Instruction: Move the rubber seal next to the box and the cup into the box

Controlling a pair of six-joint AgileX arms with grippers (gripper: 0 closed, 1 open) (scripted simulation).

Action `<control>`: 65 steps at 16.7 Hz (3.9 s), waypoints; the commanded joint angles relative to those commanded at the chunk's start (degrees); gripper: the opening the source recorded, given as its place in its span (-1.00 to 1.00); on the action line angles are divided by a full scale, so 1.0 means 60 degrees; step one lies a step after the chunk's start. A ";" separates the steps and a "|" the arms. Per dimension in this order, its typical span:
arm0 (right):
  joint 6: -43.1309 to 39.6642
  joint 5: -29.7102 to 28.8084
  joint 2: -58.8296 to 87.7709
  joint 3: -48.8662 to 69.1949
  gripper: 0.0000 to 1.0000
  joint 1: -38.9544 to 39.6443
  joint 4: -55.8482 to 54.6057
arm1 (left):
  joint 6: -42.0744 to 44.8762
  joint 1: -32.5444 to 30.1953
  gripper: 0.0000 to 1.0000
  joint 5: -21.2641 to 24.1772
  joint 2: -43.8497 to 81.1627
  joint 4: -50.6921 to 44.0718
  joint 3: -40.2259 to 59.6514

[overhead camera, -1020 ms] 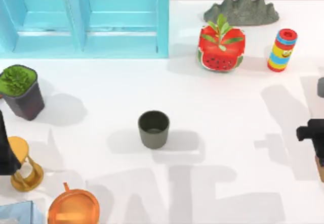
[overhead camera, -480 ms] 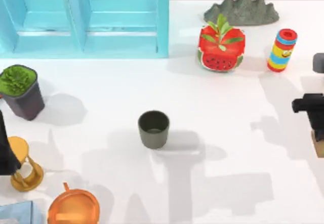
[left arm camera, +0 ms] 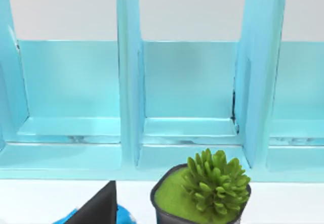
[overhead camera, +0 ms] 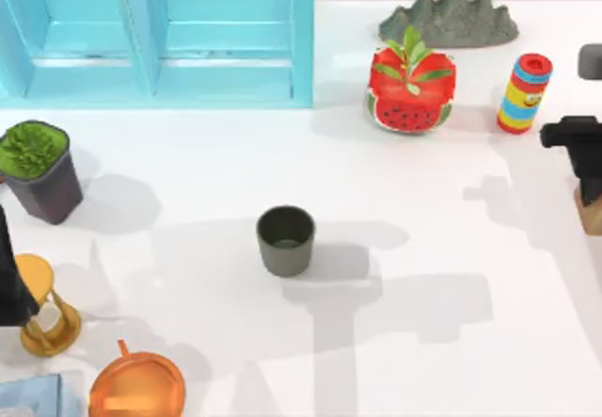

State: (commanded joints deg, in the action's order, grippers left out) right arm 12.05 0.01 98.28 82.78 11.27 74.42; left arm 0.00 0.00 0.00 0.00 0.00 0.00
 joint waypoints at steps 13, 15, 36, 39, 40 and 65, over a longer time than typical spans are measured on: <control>0.0037 -0.0002 0.0258 -0.1799 -1.00 0.0035 -0.2123 | 0.0000 0.0000 1.00 0.0000 0.0000 0.0000 0.0000; 0.0042 -0.0001 0.0359 -0.2046 -1.00 0.0037 -0.2411 | 0.0000 0.0000 1.00 0.0000 0.0000 0.0000 0.0000; 0.0044 -0.0001 0.0367 -0.2059 1.00 0.0038 -0.2426 | 0.0000 0.0000 1.00 0.0000 0.0000 0.0000 0.0000; 0.0044 -0.0001 0.0367 -0.2059 1.00 0.0038 -0.2426 | 0.0000 0.0000 1.00 0.0000 0.0000 0.0000 0.0000; 0.0044 -0.0001 0.0367 -0.2059 1.00 0.0038 -0.2426 | 0.0000 0.0000 1.00 0.0000 0.0000 0.0000 0.0000; 0.2004 -0.0239 0.2714 0.4291 1.00 0.1993 0.1813 | 0.0000 0.0000 1.00 0.0000 0.0000 0.0000 0.0000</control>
State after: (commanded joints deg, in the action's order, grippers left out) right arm 24.07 -1.42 114.57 108.52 23.23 85.30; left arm 0.00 0.00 0.00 0.00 0.00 0.00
